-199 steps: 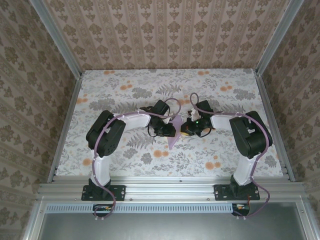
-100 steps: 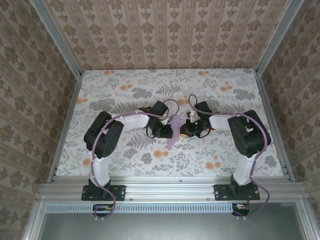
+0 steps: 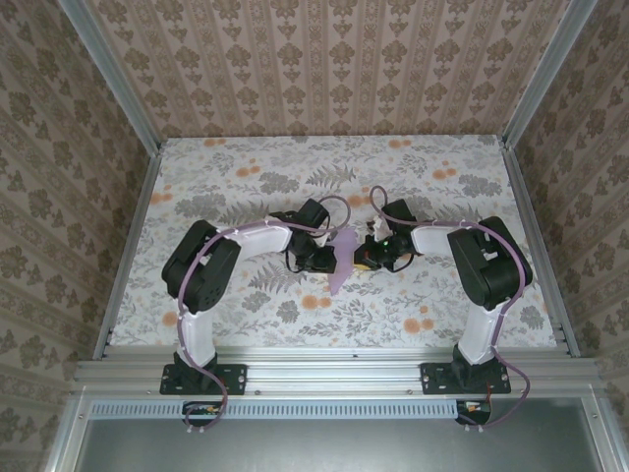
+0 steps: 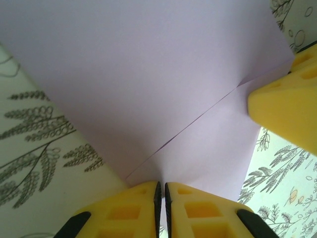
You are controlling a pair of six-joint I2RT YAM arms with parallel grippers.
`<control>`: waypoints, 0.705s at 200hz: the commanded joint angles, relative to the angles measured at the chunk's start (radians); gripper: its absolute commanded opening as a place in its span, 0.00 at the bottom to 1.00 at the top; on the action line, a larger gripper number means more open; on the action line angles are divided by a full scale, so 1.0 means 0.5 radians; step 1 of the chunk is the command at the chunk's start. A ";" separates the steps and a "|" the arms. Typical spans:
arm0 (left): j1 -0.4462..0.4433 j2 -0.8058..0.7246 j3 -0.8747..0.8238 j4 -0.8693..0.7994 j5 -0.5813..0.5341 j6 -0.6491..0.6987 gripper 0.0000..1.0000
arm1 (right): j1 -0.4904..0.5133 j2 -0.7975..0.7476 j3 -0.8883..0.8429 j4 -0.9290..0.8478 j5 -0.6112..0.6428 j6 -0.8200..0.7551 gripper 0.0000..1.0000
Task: Fold a paper plane with a square sheet of paper (pick it up from the middle)
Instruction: Fourth fold the wing at the center of the table.
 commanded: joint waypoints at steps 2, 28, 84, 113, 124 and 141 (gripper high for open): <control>0.020 -0.084 -0.036 -0.105 -0.045 -0.005 0.16 | 0.001 -0.004 0.020 -0.075 0.046 -0.044 0.01; 0.025 -0.071 -0.048 -0.080 -0.019 -0.017 0.16 | 0.003 -0.009 0.020 -0.073 0.040 -0.043 0.01; 0.021 -0.013 -0.066 -0.014 0.013 -0.043 0.15 | 0.005 -0.052 0.009 -0.056 0.017 -0.023 0.02; 0.010 0.037 -0.066 0.000 0.008 -0.046 0.14 | 0.028 -0.076 0.025 -0.042 0.000 -0.004 0.02; 0.006 0.061 -0.057 -0.010 -0.001 -0.045 0.13 | 0.034 -0.072 0.029 -0.045 0.000 -0.004 0.02; 0.000 0.082 -0.058 -0.003 -0.007 -0.048 0.13 | 0.038 -0.068 0.024 -0.023 -0.015 0.010 0.02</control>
